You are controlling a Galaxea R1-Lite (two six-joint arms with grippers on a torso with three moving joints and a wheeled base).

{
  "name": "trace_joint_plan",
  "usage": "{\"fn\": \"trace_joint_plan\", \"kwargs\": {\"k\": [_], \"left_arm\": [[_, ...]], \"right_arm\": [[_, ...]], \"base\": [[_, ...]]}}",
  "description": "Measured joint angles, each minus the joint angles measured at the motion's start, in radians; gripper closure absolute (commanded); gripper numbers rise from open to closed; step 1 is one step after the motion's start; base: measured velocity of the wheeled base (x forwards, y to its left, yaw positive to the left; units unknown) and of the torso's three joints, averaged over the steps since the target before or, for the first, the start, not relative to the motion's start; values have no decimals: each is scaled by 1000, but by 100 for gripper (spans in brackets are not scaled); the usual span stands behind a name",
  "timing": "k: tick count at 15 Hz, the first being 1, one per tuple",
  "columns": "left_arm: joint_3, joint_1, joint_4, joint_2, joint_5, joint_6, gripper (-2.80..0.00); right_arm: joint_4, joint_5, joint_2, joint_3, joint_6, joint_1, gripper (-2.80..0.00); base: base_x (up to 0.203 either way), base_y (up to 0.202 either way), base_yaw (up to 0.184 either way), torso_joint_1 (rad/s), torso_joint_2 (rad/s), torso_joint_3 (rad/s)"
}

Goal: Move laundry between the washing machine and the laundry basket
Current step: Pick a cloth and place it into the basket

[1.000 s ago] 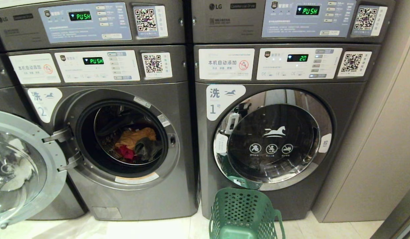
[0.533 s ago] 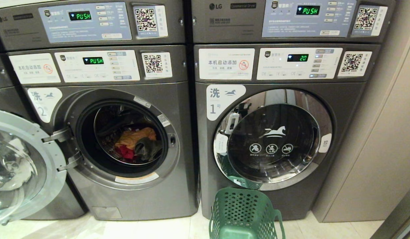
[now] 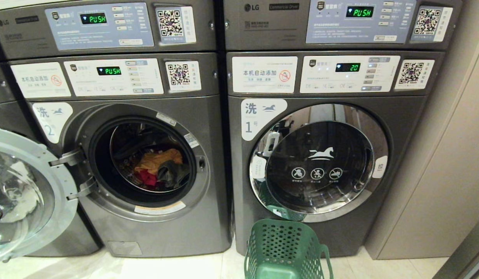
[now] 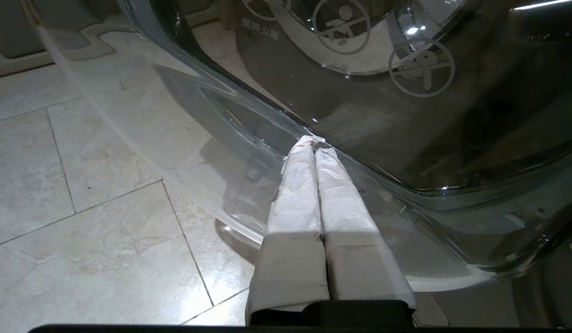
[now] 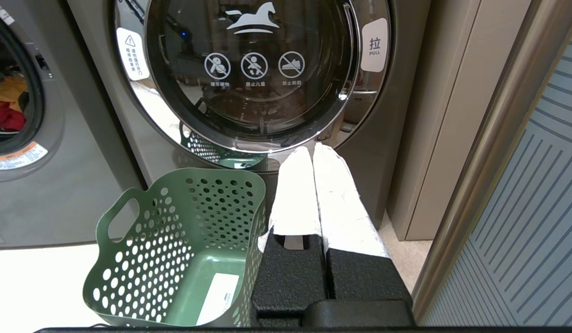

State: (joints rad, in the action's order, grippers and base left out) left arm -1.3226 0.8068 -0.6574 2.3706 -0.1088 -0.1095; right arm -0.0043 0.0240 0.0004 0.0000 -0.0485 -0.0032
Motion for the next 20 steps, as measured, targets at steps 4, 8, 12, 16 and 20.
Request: {"fn": "trace_joint_plan", "kwargs": {"k": [4, 8, 12, 16, 20], "left_arm": [[-23, 0, 0, 17, 26, -7, 0], [-21, 0, -1, 17, 27, -2, 0], [105, -1, 5, -92, 25, 7, 0], [362, -25, 3, -401, 45, 8, 0], [694, -247, -3, -903, 138, 57, 0]], "right_arm": [[0, 0, 0, 0, 0, 0, 0], [0, 0, 0, 0, 0, 0, 0], [0, 0, 0, 0, 0, 0, 0], [0, 0, 0, 0, 0, 0, 0], [0, 0, 0, 0, 0, 0, 0]], "base": [[0, 0, 0, 0, 0, 0], [0, 0, 0, 0, 0, 0], [0, 0, 0, 0, 0, 0], [0, 0, 0, 0, 0, 0], [0, 0, 0, 0, 0, 0]]}}
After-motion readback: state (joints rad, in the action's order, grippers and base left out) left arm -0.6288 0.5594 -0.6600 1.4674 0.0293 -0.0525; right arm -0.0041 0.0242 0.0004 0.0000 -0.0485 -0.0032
